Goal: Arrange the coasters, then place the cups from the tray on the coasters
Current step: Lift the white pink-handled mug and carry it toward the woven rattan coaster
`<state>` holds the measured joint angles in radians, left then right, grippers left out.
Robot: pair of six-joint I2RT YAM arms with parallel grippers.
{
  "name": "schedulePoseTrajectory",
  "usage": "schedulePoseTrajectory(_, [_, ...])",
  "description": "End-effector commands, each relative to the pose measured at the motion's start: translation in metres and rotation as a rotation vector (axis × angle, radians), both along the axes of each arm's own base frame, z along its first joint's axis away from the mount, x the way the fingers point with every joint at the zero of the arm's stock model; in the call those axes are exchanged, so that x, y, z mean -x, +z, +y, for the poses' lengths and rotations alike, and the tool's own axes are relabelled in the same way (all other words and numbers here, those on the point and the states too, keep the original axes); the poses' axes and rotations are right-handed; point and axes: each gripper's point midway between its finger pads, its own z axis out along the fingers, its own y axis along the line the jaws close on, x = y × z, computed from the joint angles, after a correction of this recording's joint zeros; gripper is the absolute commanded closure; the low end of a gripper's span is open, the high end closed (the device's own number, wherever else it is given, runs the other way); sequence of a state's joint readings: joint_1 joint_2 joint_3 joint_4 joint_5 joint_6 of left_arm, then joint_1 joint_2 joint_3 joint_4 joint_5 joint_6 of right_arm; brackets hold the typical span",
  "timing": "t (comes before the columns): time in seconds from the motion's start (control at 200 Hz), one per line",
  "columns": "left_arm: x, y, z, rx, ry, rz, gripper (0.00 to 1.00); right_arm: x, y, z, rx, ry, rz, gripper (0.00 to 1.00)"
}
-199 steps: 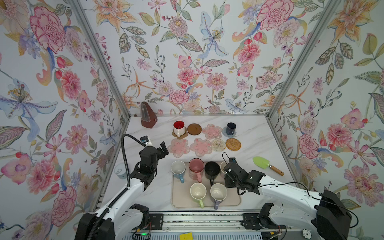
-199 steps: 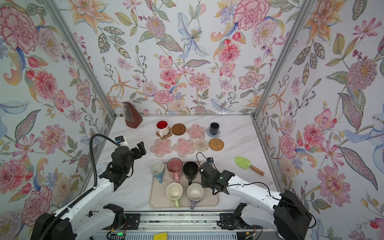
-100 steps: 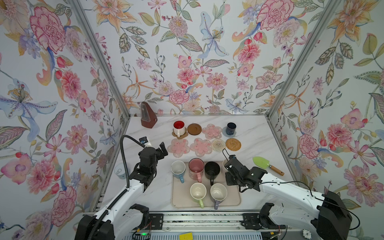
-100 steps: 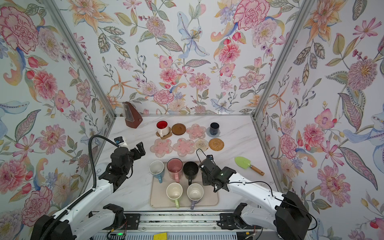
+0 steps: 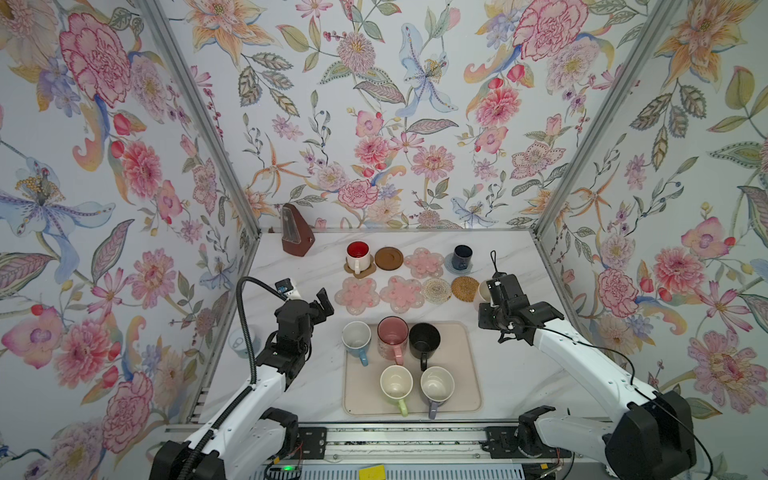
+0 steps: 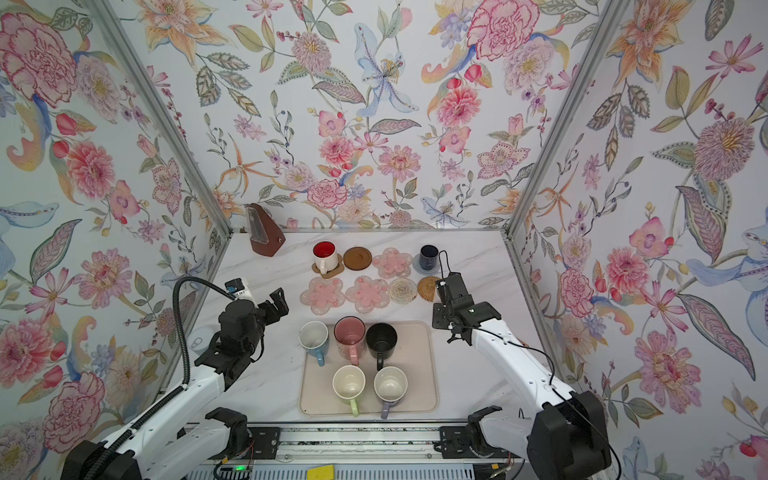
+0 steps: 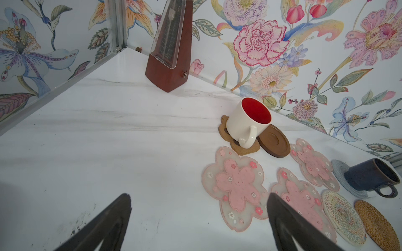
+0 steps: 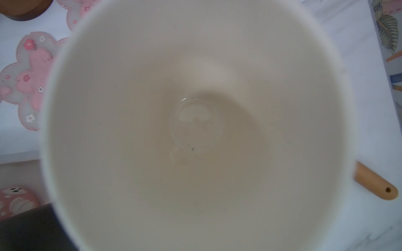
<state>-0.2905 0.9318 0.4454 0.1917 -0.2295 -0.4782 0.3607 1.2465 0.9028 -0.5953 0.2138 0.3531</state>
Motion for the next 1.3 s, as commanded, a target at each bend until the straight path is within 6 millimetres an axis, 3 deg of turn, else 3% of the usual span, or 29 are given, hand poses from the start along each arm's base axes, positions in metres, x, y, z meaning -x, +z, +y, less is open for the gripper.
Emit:
schedulePoseTrajectory(0.0, [0.006, -0.002, 0.009, 0.001, 0.036, 0.004, 0.01, -0.04, 0.018, 0.007, -0.006, 0.054, -0.099, 1.0])
schedulePoseTrajectory(0.265, [0.013, -0.003, 0.016, -0.009, 0.063, 0.007, 0.01, -0.097, 0.006, 0.008, 0.007, 0.06, -0.107, 1.0])
schedulePoseTrajectory(0.46, [0.014, -0.001, 0.018, -0.019, 0.07, 0.008, 0.01, -0.12, -0.003, 0.01, 0.0, 0.068, -0.095, 1.0])
schedulePoseTrajectory(0.716, [0.014, -0.004, 0.019, -0.015, 0.077, 0.015, 0.01, -0.132, -0.013, 0.014, -0.021, 0.071, -0.088, 1.0])
schedulePoseTrajectory(1.296, [0.013, -0.005, 0.019, -0.019, 0.072, 0.02, 0.01, -0.133, -0.03, 0.014, -0.015, 0.074, -0.048, 1.0])
